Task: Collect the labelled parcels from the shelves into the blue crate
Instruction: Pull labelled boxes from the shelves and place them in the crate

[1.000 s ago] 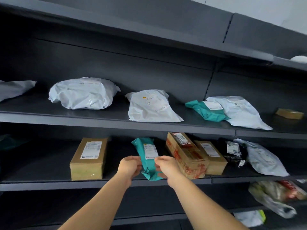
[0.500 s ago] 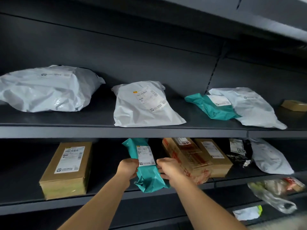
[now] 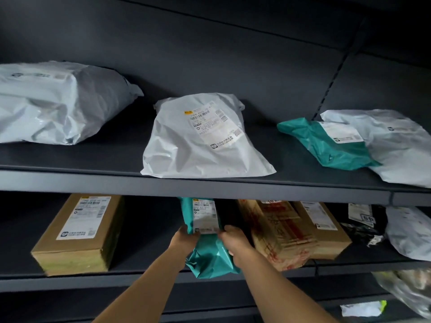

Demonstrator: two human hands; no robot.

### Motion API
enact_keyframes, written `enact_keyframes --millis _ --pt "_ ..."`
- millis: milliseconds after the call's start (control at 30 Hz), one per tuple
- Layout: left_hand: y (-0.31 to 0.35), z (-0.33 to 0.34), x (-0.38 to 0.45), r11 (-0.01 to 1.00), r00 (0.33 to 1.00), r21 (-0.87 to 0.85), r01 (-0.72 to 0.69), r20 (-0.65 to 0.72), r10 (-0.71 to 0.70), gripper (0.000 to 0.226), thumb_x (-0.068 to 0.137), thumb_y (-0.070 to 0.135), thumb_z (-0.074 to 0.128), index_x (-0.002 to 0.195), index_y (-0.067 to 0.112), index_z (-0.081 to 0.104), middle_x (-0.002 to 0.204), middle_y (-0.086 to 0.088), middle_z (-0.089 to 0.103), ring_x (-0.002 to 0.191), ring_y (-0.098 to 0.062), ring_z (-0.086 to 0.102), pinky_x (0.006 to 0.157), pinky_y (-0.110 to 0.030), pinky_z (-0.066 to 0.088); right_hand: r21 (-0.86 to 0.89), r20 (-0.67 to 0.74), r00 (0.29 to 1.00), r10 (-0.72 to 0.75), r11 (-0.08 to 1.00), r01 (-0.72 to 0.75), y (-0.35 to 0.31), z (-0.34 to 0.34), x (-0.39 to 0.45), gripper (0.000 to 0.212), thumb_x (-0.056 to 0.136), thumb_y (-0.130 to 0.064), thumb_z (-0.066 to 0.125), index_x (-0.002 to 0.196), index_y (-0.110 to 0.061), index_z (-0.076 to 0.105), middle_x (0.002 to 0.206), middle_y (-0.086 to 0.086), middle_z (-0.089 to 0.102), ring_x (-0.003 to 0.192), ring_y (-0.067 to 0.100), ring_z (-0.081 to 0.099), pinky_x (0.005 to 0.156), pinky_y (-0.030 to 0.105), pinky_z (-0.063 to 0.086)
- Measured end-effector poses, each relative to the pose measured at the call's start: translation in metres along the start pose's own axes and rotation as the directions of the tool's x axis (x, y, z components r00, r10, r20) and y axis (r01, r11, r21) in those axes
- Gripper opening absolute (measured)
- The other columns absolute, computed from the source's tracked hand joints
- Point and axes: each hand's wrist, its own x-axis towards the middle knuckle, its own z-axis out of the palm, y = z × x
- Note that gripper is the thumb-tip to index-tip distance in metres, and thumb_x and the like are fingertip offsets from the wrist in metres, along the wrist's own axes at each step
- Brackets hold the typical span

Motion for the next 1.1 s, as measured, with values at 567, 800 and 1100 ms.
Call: enact_keyframes --millis 567,800,1100 --pt "0.022 0.014 -0.04 0.994 0.982 -0.033 0.102 -0.157 -0.106 0.03 0.088 0.019 0.059 0.115 0.009 0.066 0.101 -0.013 0.07 0.093 -0.032 0.067 0.085 -0.043 0.056 0.049 0.073 0.995 0.066 0.996 -0.07 0.021 -0.006 0.033 0.031 0.087 -0.02 0.063 0.116 -0.01 0.061 0.108 0.009 0.068 0.096 0.025 0.067 0.088 0.042 0.057" --pt "0.028 0.012 -0.049 0.998 0.983 -0.057 0.034 -0.178 -0.044 0.034 0.089 0.006 0.059 0.122 0.015 0.063 0.097 -0.004 0.067 0.08 -0.021 0.062 0.071 -0.031 0.055 0.06 0.04 0.999 0.016 0.998 -0.019 0.026 -0.014 0.03 0.034 0.077 -0.009 0.075 0.11 -0.012 0.065 0.108 0.003 0.07 0.095 0.021 0.068 0.088 0.038 0.057" --pt "0.024 0.013 -0.062 0.98 0.979 -0.192 -0.05 -0.206 0.01 0.037 0.085 -0.003 0.062 0.12 0.01 0.063 0.102 -0.005 0.068 0.089 -0.022 0.064 0.089 -0.04 0.055 0.136 0.024 0.999 -0.038 0.99 0.035 0.027 -0.019 0.019 0.063 0.073 -0.003 0.077 0.132 -0.012 0.055 0.12 0.005 0.067 0.102 0.021 0.067 0.091 0.04 0.056"
